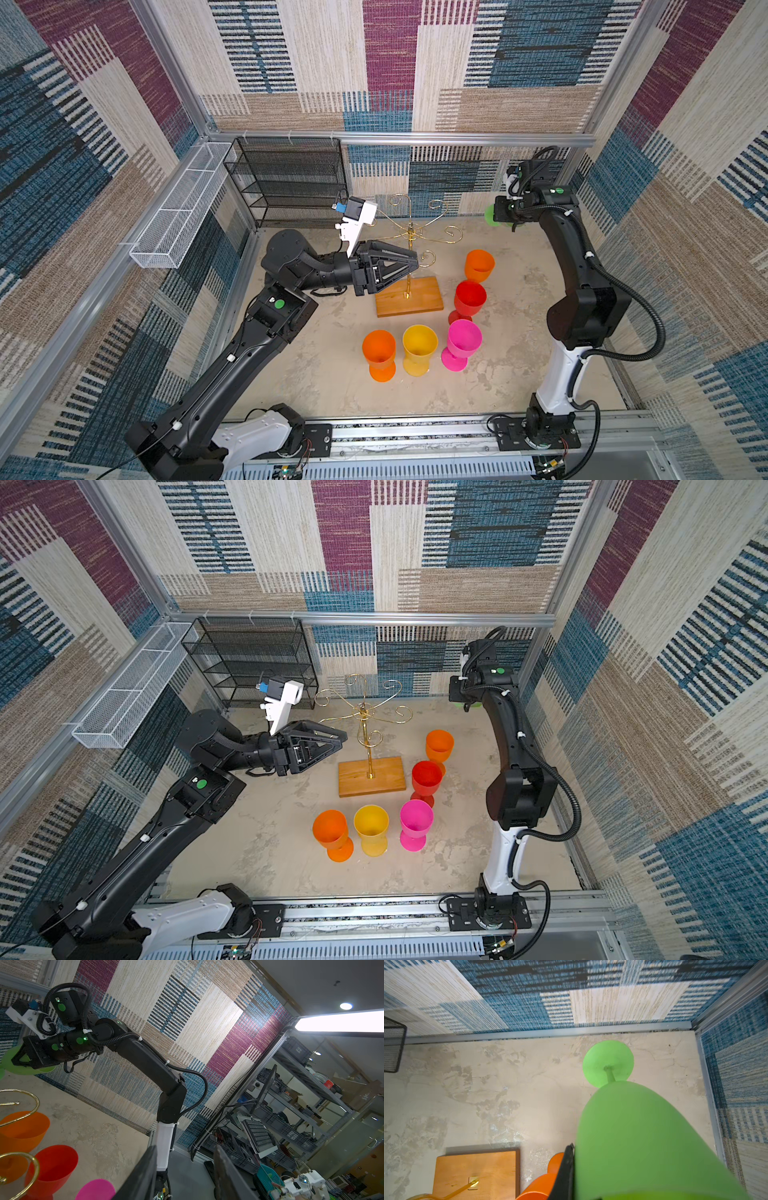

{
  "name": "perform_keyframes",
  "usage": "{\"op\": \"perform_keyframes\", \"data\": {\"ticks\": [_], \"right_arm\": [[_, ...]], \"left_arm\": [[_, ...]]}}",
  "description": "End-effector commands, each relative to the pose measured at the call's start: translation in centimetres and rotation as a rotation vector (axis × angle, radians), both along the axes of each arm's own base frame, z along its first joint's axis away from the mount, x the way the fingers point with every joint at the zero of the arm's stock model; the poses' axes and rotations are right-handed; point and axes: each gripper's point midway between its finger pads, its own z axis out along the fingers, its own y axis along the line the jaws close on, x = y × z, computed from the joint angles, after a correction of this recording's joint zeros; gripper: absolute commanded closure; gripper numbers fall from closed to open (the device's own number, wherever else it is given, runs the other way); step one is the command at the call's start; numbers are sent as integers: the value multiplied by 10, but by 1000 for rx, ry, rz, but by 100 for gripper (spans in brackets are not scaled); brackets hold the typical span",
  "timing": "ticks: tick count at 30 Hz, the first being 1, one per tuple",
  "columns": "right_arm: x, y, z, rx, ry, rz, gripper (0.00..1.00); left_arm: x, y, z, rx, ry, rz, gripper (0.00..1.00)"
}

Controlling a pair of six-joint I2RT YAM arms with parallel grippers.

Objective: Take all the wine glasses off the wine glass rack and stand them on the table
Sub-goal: 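Pull the green glass away with the right gripper while the left gripper opens, then lower the green glass with the right gripper beside the orange glass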

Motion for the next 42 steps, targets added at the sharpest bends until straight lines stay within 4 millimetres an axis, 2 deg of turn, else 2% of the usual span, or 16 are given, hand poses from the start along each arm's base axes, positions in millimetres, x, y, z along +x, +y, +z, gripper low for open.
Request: {"op": "perform_keyframes", "data": {"ticks": [1, 11, 15, 21, 35, 42], "right_arm": [[-13, 2, -17, -6, 85, 28, 100], [-31, 15, -46, 59, 192, 69, 100], [-40, 12, -66, 45, 249, 63, 100], [-48, 14, -84, 52, 294, 77, 100], [-48, 23, -103, 59, 345, 102, 100], [-44, 26, -101, 55, 336, 103, 100]], "left_arm": [[-3, 1, 0, -5, -27, -8, 53], [-3, -1, -4, 1, -12, -23, 54], [-1, -3, -8, -2, 0, -28, 54], [1, -5, -11, 1, 10, -32, 54], [5, -8, -18, 11, 25, -36, 55], [6, -9, -20, 13, 29, -42, 55]]}}
